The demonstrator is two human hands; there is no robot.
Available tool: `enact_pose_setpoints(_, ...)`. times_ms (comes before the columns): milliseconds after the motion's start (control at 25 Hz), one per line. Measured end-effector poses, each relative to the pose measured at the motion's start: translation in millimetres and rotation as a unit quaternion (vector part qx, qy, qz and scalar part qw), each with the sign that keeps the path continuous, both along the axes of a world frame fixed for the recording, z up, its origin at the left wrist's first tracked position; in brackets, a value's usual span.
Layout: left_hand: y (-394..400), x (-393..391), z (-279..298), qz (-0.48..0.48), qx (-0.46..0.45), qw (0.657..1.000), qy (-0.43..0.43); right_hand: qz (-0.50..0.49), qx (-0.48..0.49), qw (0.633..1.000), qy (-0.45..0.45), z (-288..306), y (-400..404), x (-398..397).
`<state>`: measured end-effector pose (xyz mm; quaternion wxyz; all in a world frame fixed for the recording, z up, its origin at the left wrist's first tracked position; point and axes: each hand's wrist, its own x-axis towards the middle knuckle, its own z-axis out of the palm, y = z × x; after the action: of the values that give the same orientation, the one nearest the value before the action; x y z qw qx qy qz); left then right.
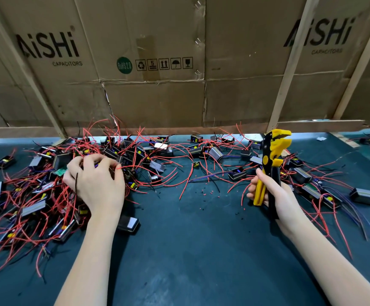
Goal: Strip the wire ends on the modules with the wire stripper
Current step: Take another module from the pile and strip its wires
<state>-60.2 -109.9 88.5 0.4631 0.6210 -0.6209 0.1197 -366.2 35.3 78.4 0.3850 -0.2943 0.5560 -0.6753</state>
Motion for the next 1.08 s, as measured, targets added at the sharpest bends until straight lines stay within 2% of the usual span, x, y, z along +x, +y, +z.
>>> enact_pose_setpoints(120, 8, -10, 10, -0.032, -0.122, 0.991, 0.049, -0.003, -0.001, 1.0, -0.001, 0, 0, 0)
enact_pose_setpoints(200, 12, -16, 18, -0.128, -0.161, 0.973, 0.104, -0.001, -0.002, 1.0, -0.001, 0, 0, -1)
enact_pose_setpoints(320, 22, -28, 27, -0.32, -0.092, 0.924, 0.186, -0.002, 0.002, 1.0, 0.001, -2, 0, -2)
enact_pose_setpoints(400, 31, -40, 28, -0.396, -0.015, 0.894, 0.208, 0.0, 0.004, 1.0, 0.002, -2, 0, -2)
enact_pose_setpoints(480, 40, -49, 26, -0.455, 0.071, 0.874, 0.153, 0.002, 0.001, 1.0, 0.0, -1, 0, -1)
enact_pose_setpoints(560, 47, -59, 16, -0.508, 0.152, 0.847, 0.04, 0.002, -0.001, 1.0, 0.0, 0, 0, -1)
enact_pose_setpoints(640, 52, -68, 5, -0.514, 0.21, 0.829, -0.066, 0.0, 0.002, 1.0, 0.003, 0, 0, -1)
enact_pose_setpoints(680, 55, -72, 2, -0.502, 0.23, 0.829, -0.088, 0.0, 0.004, 1.0, 0.002, 0, 0, -1)
enact_pose_setpoints(760, 56, -74, 2, -0.492, 0.235, 0.836, -0.068, 0.001, 0.005, 1.0, -0.004, 0, 1, -2)
enact_pose_setpoints(840, 54, -71, 5, -0.514, 0.208, 0.832, -0.005, 0.003, 0.002, 1.0, -0.009, 1, 1, -1)
enact_pose_setpoints(920, 56, -69, 10, -0.574, 0.208, 0.791, 0.045, 0.004, 0.0, 1.0, -0.008, 1, 1, -1)
enact_pose_setpoints(960, 61, -72, 11, -0.607, 0.222, 0.762, 0.042, 0.004, 0.002, 1.0, -0.005, 1, 1, -1)
enact_pose_setpoints(1040, 75, -82, 9, -0.656, 0.247, 0.713, -0.009, 0.003, 0.003, 1.0, 0.003, 1, 0, -1)
enact_pose_setpoints(1080, 82, -88, 6, -0.67, 0.244, 0.7, -0.04, 0.002, 0.004, 1.0, 0.006, 0, 0, -1)
